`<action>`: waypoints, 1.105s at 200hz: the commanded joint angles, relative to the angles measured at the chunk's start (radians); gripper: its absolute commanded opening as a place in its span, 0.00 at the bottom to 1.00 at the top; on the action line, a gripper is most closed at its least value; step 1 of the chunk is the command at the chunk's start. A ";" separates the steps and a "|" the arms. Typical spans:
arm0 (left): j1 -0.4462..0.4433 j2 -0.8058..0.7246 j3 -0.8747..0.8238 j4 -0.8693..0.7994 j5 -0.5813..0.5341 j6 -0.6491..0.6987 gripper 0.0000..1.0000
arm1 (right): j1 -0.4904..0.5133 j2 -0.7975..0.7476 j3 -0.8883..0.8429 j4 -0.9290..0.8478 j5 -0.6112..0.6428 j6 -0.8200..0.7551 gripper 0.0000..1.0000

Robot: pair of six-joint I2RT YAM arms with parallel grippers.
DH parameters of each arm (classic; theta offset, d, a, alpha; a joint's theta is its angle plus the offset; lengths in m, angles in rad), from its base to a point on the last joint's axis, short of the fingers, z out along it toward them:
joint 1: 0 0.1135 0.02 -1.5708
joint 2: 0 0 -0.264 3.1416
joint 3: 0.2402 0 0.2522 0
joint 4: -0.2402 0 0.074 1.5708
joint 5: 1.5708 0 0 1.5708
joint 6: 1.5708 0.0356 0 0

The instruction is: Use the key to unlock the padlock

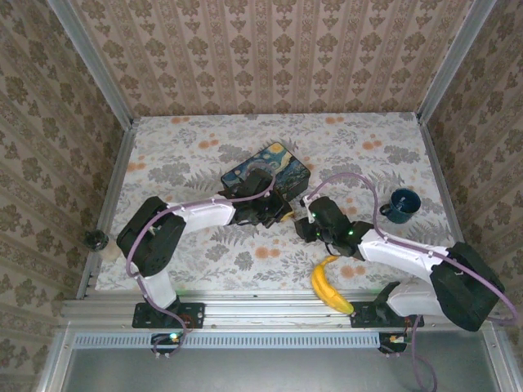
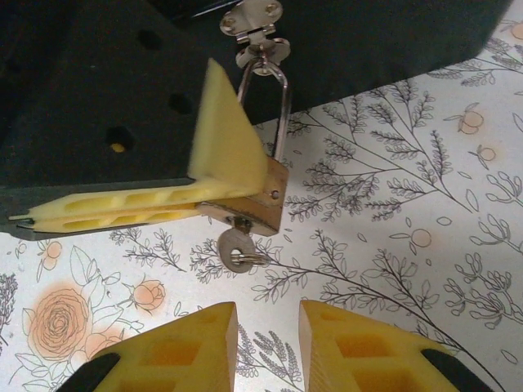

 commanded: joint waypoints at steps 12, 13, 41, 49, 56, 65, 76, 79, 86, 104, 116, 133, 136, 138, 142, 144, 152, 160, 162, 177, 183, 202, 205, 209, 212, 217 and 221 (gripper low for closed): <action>-0.001 0.033 0.001 -0.093 0.044 -0.009 0.00 | 0.027 0.022 0.045 -0.013 0.058 -0.049 0.28; -0.001 0.034 0.002 -0.093 0.044 -0.009 0.00 | 0.026 0.023 0.045 -0.012 0.057 -0.049 0.28; -0.005 0.041 0.006 -0.088 0.049 -0.009 0.00 | 0.034 0.044 0.058 -0.008 0.060 -0.058 0.28; -0.006 0.043 0.009 -0.089 0.051 -0.010 0.00 | 0.035 0.052 0.064 -0.008 0.061 -0.061 0.29; -0.006 0.046 0.010 -0.087 0.053 -0.010 0.00 | 0.037 0.059 0.070 -0.008 0.064 -0.065 0.29; -0.006 0.049 0.014 -0.086 0.056 -0.010 0.00 | 0.039 0.070 0.078 -0.008 0.063 -0.069 0.29; -0.007 0.051 0.016 -0.085 0.058 -0.012 0.00 | 0.041 0.084 0.088 -0.007 0.065 -0.070 0.29; -0.008 0.051 0.016 -0.084 0.059 -0.012 0.00 | 0.041 0.087 0.090 -0.009 0.066 -0.070 0.29; -0.009 0.052 0.017 -0.082 0.061 -0.013 0.00 | 0.042 0.096 0.097 -0.010 0.071 -0.073 0.29; -0.010 0.052 0.016 -0.077 0.067 -0.013 0.00 | 0.041 0.112 0.107 -0.010 0.086 -0.073 0.29; -0.010 0.051 0.019 -0.079 0.067 -0.013 0.00 | 0.042 0.112 0.112 -0.009 0.102 -0.075 0.28; -0.011 0.051 0.017 -0.082 0.069 -0.010 0.00 | 0.041 0.148 0.116 -0.006 0.126 -0.076 0.27; -0.011 0.051 0.017 -0.082 0.070 -0.009 0.00 | 0.042 0.149 0.116 -0.005 0.131 -0.075 0.27; -0.011 0.051 0.017 -0.083 0.071 -0.010 0.00 | 0.042 0.151 0.116 -0.004 0.133 -0.075 0.27; -0.011 0.051 0.017 -0.083 0.071 -0.008 0.00 | 0.043 0.153 0.116 -0.002 0.137 -0.075 0.26; -0.011 0.051 0.017 -0.083 0.072 -0.009 0.00 | 0.042 0.155 0.116 0.000 0.140 -0.075 0.26; -0.013 0.052 0.017 -0.085 0.075 -0.009 0.00 | 0.042 0.161 0.117 0.005 0.150 -0.076 0.26; -0.014 0.053 0.019 -0.085 0.078 -0.010 0.00 | 0.041 0.168 0.117 0.012 0.158 -0.075 0.24; -0.014 0.054 0.019 -0.086 0.079 -0.010 0.00 | 0.042 0.169 0.117 0.015 0.159 -0.076 0.24; -0.019 0.058 0.020 -0.085 0.088 -0.012 0.00 | 0.043 0.183 0.123 0.025 0.172 -0.080 0.22; -0.020 0.061 0.022 -0.085 0.090 -0.013 0.00 | 0.042 0.188 0.125 0.028 0.182 -0.079 0.21; -0.024 0.064 0.021 -0.085 0.095 -0.013 0.00 | 0.040 0.189 0.116 0.059 0.200 -0.075 0.15; -0.025 0.064 0.022 -0.085 0.094 -0.011 0.00 | 0.038 0.188 0.115 0.065 0.200 -0.073 0.15; -0.025 0.064 0.023 -0.085 0.095 -0.012 0.00 | 0.038 0.187 0.114 0.071 0.197 -0.071 0.14; -0.025 0.064 0.023 -0.085 0.096 -0.012 0.00 | 0.036 0.185 0.114 0.076 0.195 -0.068 0.13; -0.026 0.066 0.024 -0.085 0.096 -0.011 0.00 | 0.034 0.183 0.114 0.080 0.183 -0.063 0.10; -0.025 0.066 0.023 -0.085 0.097 -0.011 0.00 | 0.028 0.182 0.115 0.086 0.172 -0.058 0.08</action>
